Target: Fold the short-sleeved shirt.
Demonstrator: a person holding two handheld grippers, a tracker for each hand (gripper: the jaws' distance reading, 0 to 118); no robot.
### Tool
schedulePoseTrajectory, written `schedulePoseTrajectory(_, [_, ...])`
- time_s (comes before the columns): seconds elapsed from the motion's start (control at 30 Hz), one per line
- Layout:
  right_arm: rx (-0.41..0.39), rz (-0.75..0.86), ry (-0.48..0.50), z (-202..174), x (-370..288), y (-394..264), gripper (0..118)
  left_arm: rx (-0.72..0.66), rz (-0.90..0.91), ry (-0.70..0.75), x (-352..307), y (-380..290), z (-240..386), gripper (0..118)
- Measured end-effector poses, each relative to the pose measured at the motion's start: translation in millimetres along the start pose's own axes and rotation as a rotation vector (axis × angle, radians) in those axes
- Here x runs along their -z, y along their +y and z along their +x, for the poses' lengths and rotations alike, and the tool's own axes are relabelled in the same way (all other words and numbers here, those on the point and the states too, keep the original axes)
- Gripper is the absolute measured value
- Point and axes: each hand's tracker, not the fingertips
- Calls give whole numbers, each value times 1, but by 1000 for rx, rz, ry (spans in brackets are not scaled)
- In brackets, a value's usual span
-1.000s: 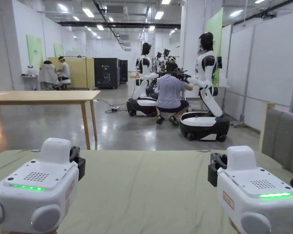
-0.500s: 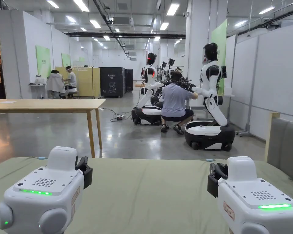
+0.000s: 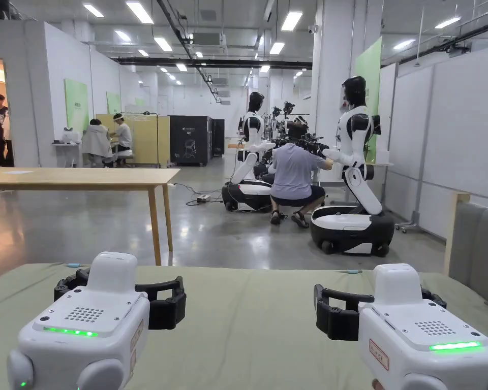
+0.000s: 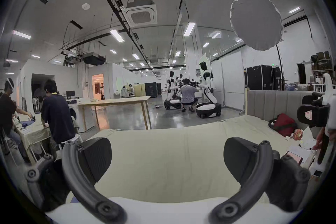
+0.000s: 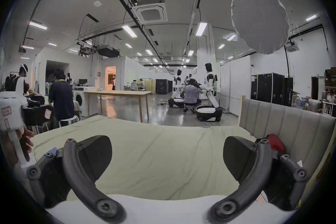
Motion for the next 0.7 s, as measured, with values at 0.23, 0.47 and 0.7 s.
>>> schedulePoseTrajectory(0.23, [77, -131, 3, -14, 7, 10, 118, -18, -4, -15, -3, 1, -2, 118])
schedulePoseTrajectory(0.47, [126, -95, 37, -10, 3, 11, 118, -63, 18, -8, -8, -4, -6, 118])
schedulePoseTrajectory(0.7, [142, -87, -1, -8, -4, 14, 118, -59, 16, 4, -8, -9, -8, 118])
